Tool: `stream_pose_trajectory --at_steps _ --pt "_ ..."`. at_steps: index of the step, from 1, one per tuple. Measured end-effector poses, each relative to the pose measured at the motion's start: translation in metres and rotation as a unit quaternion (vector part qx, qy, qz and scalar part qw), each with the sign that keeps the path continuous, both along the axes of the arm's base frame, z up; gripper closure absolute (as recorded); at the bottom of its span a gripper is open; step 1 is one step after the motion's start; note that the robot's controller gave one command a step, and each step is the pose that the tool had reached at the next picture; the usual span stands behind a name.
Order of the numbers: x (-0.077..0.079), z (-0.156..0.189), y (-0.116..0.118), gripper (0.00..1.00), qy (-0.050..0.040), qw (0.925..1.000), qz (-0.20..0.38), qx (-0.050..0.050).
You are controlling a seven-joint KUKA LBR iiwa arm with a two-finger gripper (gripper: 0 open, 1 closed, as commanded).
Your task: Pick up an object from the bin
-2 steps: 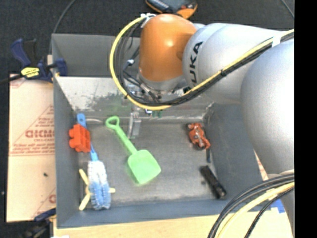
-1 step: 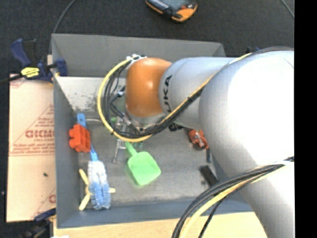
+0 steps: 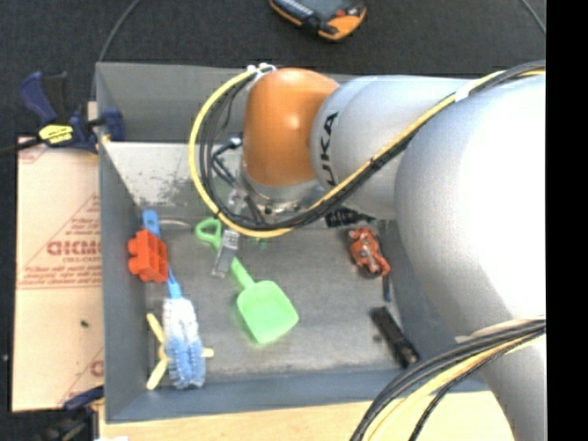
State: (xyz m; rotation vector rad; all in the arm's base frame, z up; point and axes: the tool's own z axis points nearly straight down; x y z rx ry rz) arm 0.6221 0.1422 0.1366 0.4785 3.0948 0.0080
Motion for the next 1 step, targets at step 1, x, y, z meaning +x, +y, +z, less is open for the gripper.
stream_pose_trajectory --at_steps 1 --pt "0.0131 -0.0359 -0.0173 0.0 0.0048 0.9998 -0.019 0.0"
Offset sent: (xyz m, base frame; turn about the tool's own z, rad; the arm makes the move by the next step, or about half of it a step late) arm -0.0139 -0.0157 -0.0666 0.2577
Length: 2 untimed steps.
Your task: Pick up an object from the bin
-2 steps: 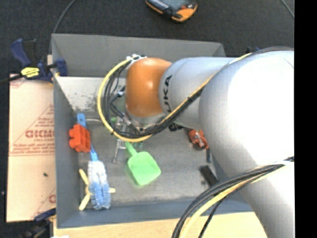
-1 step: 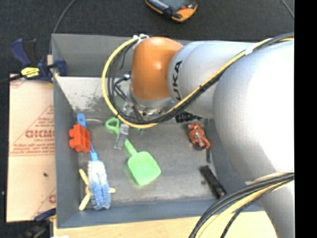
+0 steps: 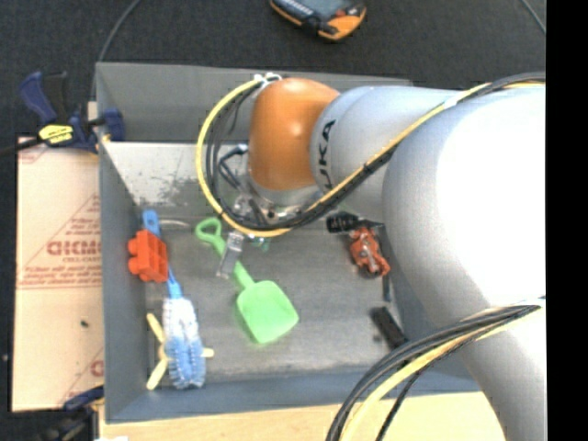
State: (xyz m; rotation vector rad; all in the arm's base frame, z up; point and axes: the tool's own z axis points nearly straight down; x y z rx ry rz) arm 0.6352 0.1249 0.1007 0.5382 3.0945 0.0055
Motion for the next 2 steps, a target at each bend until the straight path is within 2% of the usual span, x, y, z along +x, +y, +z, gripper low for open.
stream_pose_trajectory --at_steps 1,2 --pt "-0.0264 -0.0306 0.0006 0.0 -0.004 0.9941 -0.109 0.002" --pt "-0.0231 -0.0294 0.0024 1.0 -0.0026 0.9923 -0.124 0.001"
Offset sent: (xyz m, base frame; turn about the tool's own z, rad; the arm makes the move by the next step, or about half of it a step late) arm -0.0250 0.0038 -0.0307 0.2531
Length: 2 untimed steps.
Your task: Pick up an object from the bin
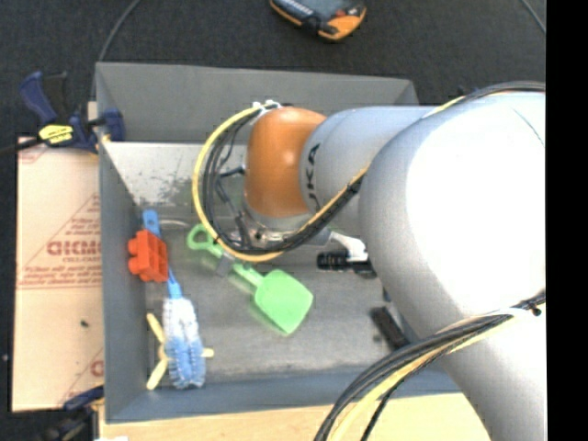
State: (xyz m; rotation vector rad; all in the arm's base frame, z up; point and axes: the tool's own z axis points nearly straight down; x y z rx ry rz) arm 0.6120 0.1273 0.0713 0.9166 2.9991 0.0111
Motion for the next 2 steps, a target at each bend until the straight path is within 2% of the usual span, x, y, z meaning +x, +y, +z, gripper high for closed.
stream_pose_trajectory --at_steps 1,2 --pt "0.0 0.0 0.0 1.0 0.0 1.0 0.0 0.0" --pt "-0.003 0.024 -0.001 1.0 0.005 1.0 0.0 -0.001"
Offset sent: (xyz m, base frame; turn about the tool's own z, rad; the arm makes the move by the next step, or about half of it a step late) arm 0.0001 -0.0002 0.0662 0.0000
